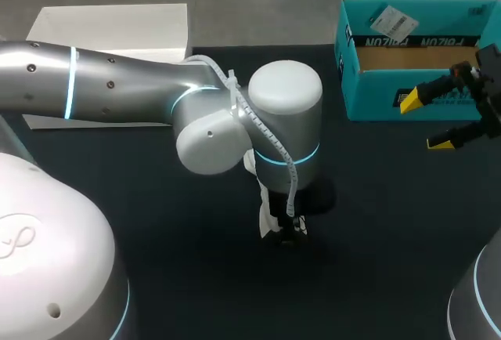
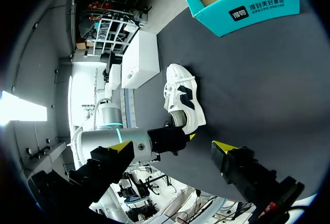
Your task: Take the shoe out of the shoebox, open the shoe tongue, remove and reinsert the insole, then place the shoe into the shoebox
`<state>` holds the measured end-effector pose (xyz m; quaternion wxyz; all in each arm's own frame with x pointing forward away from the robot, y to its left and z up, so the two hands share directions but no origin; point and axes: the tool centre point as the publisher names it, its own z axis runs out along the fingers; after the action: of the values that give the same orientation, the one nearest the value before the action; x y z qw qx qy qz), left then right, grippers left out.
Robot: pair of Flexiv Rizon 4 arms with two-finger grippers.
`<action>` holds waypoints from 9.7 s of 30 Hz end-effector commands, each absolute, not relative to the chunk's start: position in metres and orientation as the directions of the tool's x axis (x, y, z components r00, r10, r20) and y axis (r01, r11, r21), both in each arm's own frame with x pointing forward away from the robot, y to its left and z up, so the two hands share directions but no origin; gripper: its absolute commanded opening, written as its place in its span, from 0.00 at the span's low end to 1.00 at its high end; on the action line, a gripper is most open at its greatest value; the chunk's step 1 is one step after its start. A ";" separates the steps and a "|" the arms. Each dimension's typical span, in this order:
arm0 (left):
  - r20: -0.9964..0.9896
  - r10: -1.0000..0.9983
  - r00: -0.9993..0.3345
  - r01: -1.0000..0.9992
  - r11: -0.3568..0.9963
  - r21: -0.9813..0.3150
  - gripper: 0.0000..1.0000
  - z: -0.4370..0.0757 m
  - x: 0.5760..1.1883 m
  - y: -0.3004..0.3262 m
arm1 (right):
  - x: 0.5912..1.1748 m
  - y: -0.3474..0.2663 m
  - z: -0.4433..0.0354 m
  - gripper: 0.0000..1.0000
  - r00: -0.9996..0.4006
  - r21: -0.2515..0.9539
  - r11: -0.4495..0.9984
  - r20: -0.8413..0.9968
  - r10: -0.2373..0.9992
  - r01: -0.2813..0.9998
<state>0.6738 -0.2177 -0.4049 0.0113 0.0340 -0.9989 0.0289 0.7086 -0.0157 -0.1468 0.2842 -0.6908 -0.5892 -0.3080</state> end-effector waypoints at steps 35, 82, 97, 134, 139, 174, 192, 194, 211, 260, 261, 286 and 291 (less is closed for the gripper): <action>0.106 -0.077 -0.991 -0.088 0.990 -0.107 0.00 -0.203 0.664 -0.193 | 0.708 -0.015 -0.148 1.00 0.117 -0.029 -0.146 0.759 0.640 0.989; 0.033 -0.076 -0.997 -0.080 0.988 -0.131 0.00 -0.167 0.716 -0.147 | 0.708 -0.015 -0.148 1.00 0.117 -0.029 -0.146 0.759 0.640 0.989; 0.026 -0.127 -0.992 -0.129 0.988 -0.087 0.00 -0.174 0.798 -0.087 | 0.708 -0.015 -0.148 1.00 0.117 -0.029 -0.146 0.759 0.640 0.989; 0.016 -0.227 -0.974 -0.227 0.972 -0.064 0.00 -0.181 0.960 0.063 | 0.708 -0.015 -0.148 1.00 0.117 -0.029 -0.146 0.759 0.640 0.989; 0.030 -0.285 -0.958 -0.287 0.956 -0.056 0.00 -0.184 0.978 0.085 | 0.708 -0.015 -0.148 1.00 0.117 -0.029 -0.146 0.759 0.640 0.989; 0.049 -0.239 -0.970 -0.239 0.971 0.008 0.00 -0.201 1.092 0.214 | 0.708 -0.015 -0.148 1.00 0.117 -0.029 -0.146 0.759 0.640 0.989; 0.086 0.000 -0.996 0.002 1.000 0.027 0.00 -0.226 1.131 0.242 | 0.708 -0.015 -0.148 1.00 0.117 -0.029 -0.146 0.759 0.640 0.989; 0.106 0.025 -0.994 0.026 1.000 0.016 0.00 -0.224 1.133 0.247 | 0.708 -0.015 -0.148 1.00 0.117 -0.029 -0.146 0.759 0.640 0.989; 0.120 0.095 -0.988 0.093 0.995 -0.018 0.00 -0.206 1.133 0.274 | 0.708 -0.015 -0.148 1.00 0.117 -0.029 -0.146 0.759 0.640 0.989; 0.101 0.920 -0.378 0.926 0.377 0.037 0.00 -0.191 1.149 0.325 | 0.708 -0.015 -0.148 1.00 0.117 -0.029 -0.146 0.759 0.640 0.989; 0.101 0.920 -0.378 0.926 0.377 0.037 0.00 -0.191 1.149 0.325 | 0.708 -0.015 -0.148 1.00 0.117 -0.029 -0.146 0.759 0.640 0.989; 0.160 0.982 -0.098 0.995 0.095 0.031 0.00 -0.192 1.169 0.333 | 0.708 -0.015 -0.148 1.00 0.117 -0.029 -0.146 0.759 0.640 0.989; 0.160 0.982 -0.098 0.995 0.095 0.031 0.00 -0.192 1.169 0.333 | 0.708 -0.015 -0.148 1.00 0.117 -0.029 -0.146 0.759 0.640 0.989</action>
<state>1.1657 0.3349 -0.1948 0.0437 -0.6701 -0.7380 -0.0664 0.7086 -0.0157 -0.1468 0.2842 -0.6907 -0.5893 -0.3080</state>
